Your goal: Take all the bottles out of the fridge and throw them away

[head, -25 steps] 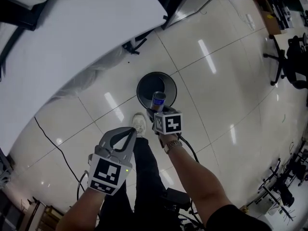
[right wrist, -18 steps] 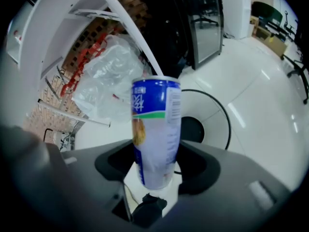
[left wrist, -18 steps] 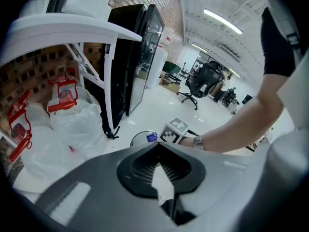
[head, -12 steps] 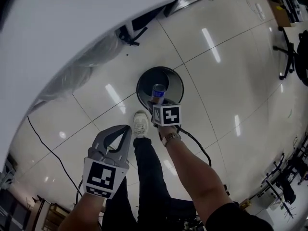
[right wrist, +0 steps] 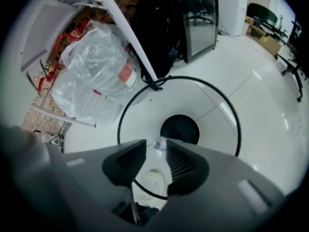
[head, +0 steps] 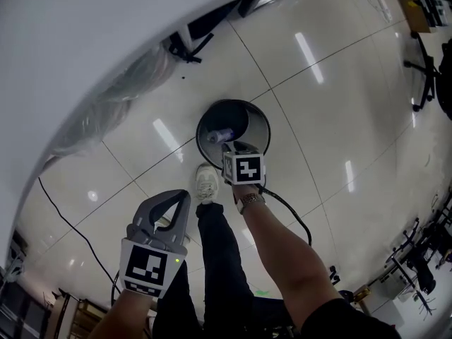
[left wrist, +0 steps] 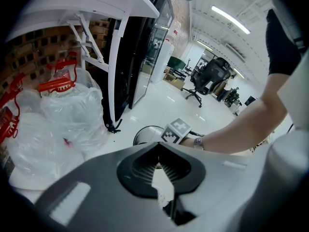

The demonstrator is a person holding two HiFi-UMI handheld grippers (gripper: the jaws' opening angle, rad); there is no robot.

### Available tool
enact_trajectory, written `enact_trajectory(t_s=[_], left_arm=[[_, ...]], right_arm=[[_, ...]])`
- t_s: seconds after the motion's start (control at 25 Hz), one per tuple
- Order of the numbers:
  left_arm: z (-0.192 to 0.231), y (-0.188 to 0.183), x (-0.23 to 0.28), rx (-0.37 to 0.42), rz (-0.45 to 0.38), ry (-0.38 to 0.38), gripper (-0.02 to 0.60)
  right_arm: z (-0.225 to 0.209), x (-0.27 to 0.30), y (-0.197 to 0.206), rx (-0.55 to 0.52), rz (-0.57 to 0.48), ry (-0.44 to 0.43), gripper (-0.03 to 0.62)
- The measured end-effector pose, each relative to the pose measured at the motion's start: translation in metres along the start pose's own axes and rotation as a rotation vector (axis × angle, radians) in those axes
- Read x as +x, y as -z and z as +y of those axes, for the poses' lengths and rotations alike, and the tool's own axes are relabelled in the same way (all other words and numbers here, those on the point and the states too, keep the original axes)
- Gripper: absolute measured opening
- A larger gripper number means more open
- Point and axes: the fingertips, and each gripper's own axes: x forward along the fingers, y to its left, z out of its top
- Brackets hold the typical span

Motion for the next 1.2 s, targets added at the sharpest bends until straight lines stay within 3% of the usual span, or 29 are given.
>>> enact_trajectory(t_s=[0.12,0.56,1.2], left_arm=[[-0.002,-0.011,-0.003,-0.025,-0.027,-0.006,0.003],[-0.009,-0.033,-0.035,0.013,-0.056,-0.025,0.003],[-0.045,-0.094,-0.141,0.103,-0.146,-0.129,0.003]], right_arm=[[0.002,-0.007,0.001,-0.003,-0.005,-0.002,0.127],[0.030,-0.055,0.002,-0.042,-0.032,-0.042,0.127],[0.092,-0.221,-0.041,-0.160,-0.188,-0.131,0.127]])
